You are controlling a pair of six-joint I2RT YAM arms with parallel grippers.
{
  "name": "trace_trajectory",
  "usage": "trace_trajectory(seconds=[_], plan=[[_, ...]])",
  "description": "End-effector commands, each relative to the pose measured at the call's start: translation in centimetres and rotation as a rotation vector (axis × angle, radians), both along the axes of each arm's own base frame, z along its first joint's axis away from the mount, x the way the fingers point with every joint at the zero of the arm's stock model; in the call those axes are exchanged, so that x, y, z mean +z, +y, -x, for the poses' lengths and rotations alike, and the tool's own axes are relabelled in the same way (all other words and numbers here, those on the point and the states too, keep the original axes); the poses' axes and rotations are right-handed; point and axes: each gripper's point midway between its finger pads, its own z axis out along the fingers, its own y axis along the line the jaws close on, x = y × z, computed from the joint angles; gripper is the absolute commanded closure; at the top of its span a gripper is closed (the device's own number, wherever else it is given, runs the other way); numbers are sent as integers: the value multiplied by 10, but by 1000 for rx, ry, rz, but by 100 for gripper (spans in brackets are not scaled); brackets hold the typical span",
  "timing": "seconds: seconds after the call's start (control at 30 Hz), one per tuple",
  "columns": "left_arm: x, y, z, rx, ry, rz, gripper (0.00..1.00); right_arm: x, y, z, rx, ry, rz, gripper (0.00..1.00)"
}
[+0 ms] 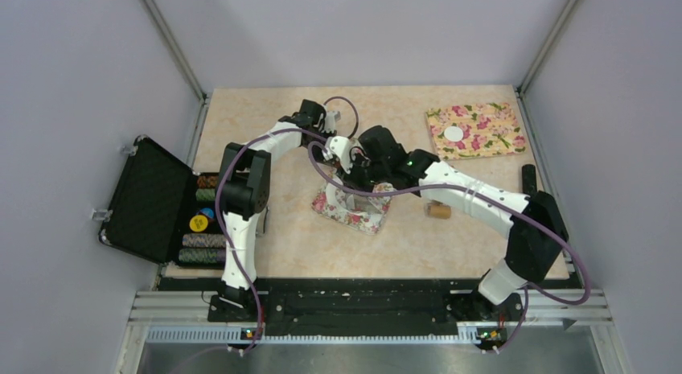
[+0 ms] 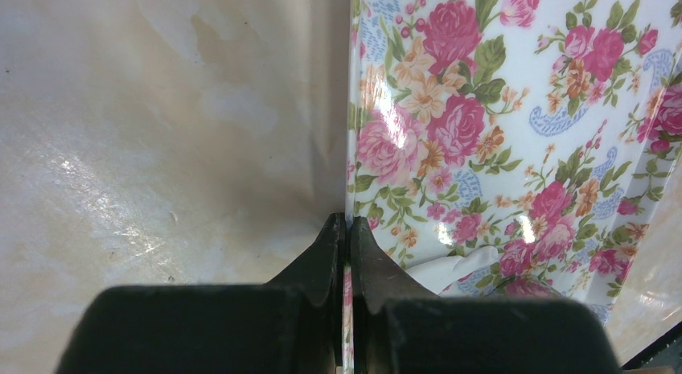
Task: Roll out the dumpling wrappers from the dough
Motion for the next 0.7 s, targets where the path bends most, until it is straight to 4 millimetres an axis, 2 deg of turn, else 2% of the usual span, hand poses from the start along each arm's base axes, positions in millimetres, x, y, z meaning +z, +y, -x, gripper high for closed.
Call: trace_trajectory(seconds=[0.0,0.3,0.43,0.67], plan=[[-7,17,2,34,7,-59,100,43,-4,-5,41,-174,-17,100],[-7,18,2,35,7,-61,100,16,-18,5,96,-182,58,100],[-6,19,1,36,4,-64,100,9,-18,10,116,-161,58,100],[-7,19,2,35,6,-64,100,-2,-17,5,101,-185,69,100]])
